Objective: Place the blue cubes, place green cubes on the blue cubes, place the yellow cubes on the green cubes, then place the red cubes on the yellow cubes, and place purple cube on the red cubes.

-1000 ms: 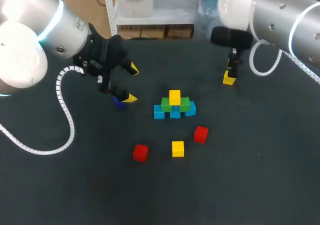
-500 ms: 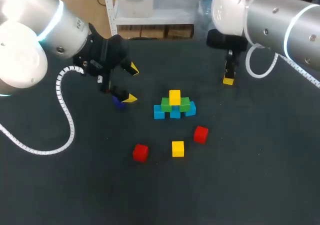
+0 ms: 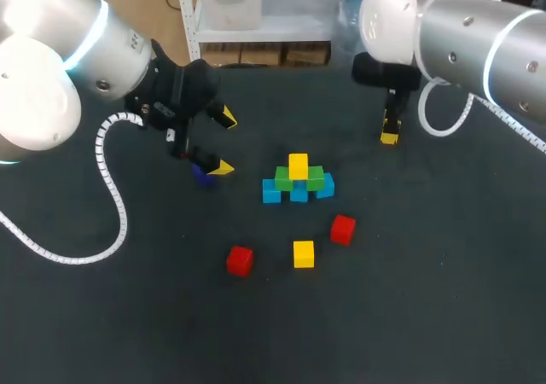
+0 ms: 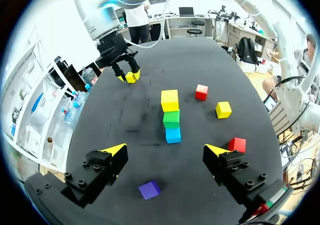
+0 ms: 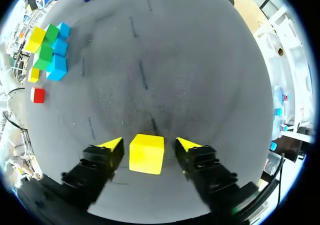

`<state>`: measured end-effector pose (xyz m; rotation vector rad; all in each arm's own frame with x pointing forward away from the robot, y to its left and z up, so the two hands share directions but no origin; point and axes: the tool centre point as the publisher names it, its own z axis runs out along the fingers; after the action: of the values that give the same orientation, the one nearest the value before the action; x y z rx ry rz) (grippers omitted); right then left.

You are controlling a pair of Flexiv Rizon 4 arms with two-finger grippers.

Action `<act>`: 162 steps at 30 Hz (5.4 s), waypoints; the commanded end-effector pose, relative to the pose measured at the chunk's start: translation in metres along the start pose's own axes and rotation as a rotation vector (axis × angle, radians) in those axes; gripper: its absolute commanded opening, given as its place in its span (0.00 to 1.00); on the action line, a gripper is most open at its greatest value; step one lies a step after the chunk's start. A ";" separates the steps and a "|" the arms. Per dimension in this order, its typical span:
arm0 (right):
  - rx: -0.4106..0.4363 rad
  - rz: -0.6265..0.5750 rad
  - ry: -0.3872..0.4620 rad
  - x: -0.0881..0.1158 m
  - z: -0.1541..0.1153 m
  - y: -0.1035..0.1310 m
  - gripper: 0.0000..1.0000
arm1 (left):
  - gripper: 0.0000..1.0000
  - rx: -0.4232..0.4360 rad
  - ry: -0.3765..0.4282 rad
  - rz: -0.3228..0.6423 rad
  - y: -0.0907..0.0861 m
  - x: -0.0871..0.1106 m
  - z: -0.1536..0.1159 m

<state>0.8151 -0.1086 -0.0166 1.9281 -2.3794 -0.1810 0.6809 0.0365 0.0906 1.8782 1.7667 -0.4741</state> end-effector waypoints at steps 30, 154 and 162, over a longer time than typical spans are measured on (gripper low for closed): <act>0.079 -0.074 -0.072 -0.005 -0.029 0.046 0.00 | 1.00 -0.001 -0.006 0.004 0.000 0.002 0.000; 0.103 -0.324 -0.018 -0.112 -0.046 0.181 0.00 | 1.00 -0.001 -0.006 0.004 0.000 0.002 0.000; 0.097 -0.328 -0.018 -0.113 -0.044 0.181 0.00 | 1.00 -0.001 -0.006 0.004 0.000 0.002 0.000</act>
<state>0.6675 0.0357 0.0545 2.3629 -2.1060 -0.0971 0.6809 0.0366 0.0906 1.8782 1.7668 -0.4740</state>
